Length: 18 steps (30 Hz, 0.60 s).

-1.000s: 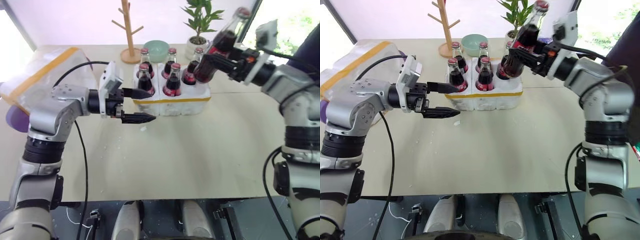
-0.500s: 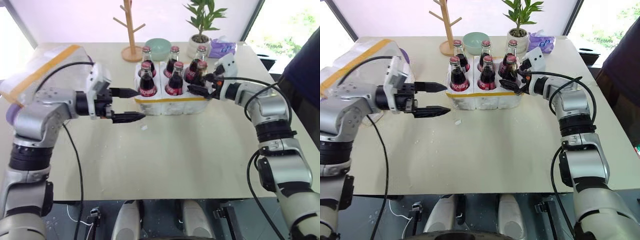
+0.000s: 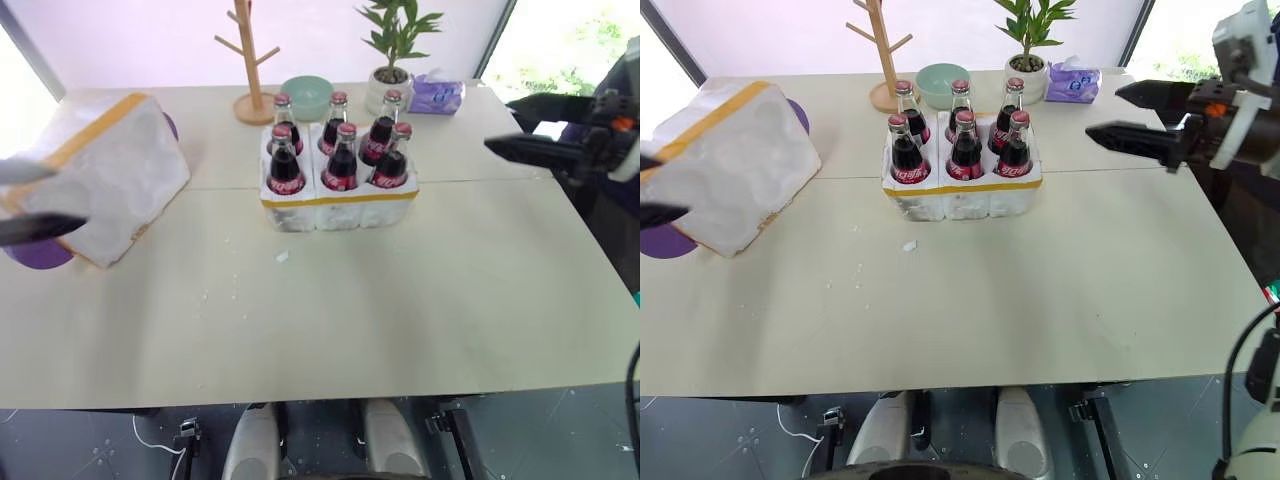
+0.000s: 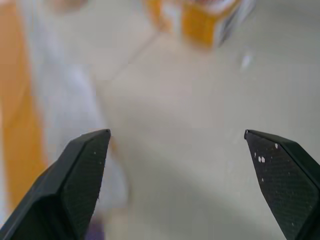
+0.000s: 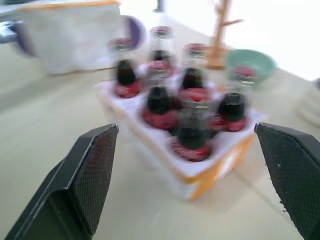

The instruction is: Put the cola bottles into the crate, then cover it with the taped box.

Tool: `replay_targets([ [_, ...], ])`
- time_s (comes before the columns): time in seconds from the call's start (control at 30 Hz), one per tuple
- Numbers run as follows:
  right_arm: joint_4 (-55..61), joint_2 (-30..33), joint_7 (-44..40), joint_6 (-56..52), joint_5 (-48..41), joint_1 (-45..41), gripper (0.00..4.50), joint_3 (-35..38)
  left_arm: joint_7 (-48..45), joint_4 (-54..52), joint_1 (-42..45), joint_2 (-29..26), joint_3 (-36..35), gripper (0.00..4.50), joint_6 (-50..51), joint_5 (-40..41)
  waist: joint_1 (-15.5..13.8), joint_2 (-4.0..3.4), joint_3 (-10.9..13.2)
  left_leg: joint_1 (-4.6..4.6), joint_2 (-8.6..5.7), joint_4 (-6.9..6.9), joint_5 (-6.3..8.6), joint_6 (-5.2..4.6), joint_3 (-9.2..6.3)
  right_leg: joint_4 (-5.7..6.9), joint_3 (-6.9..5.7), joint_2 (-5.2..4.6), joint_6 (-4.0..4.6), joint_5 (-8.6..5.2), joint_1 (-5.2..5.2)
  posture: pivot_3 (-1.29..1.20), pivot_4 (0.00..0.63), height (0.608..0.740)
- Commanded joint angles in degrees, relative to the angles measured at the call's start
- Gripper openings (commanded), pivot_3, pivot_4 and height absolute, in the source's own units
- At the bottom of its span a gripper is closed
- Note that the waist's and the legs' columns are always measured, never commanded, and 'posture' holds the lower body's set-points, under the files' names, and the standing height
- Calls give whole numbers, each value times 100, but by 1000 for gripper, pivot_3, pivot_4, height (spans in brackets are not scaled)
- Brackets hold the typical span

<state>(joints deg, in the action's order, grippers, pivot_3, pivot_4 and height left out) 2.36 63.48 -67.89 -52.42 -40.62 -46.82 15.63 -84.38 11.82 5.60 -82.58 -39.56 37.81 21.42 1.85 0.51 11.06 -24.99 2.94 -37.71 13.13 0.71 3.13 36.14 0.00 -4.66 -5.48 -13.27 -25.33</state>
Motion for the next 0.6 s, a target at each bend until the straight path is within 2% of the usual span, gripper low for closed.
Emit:
replay_targets([
  [0.03,417,116,-81,-232,-548,-507,4474,171,-168,1191,-41,-406,117,4500,-958,-539,26,3,-2,6,2,1,1,2,-1,-1,-1,0,5,2,-2,0,150,740],
  [0.17,659,-72,93,-371,-841,-791,4474,67,2,2294,896,-545,1391,4500,-1804,-816,19,23,-10,6,2,15,12,21,3,-14,-5,-22,12,5,-26,0,150,740],
  [0.33,1044,-227,379,-459,-1056,-603,4474,137,38,3467,3126,59,3160,4500,-2413,-1742,-81,29,-15,-37,-6,28,-1,2,58,-4,-5,-40,7,9,-52,0,150,740],
  [0.37,1090,-236,436,-458,-1072,-560,4474,154,25,3740,3511,189,3438,4500,-2543,-1970,-111,29,-15,-40,-7,27,-2,0,62,3,-5,-37,-17,22,-55,0,150,740],
  [0.47,1168,-233,642,-507,-1172,-500,4474,262,184,4589,4481,543,4112,4500,-2872,-2630,-129,37,-12,-46,-3,26,-3,-2,63,10,-6,-27,-32,30,-66,0,150,740],
  [0.6,1287,-176,939,-597,-1285,-371,4474,463,479,5417,5219,886,4600,4500,-3318,-3181,-116,48,-11,-46,1,16,-3,-2,63,12,-4,-24,-34,31,-66,0,150,740],
])
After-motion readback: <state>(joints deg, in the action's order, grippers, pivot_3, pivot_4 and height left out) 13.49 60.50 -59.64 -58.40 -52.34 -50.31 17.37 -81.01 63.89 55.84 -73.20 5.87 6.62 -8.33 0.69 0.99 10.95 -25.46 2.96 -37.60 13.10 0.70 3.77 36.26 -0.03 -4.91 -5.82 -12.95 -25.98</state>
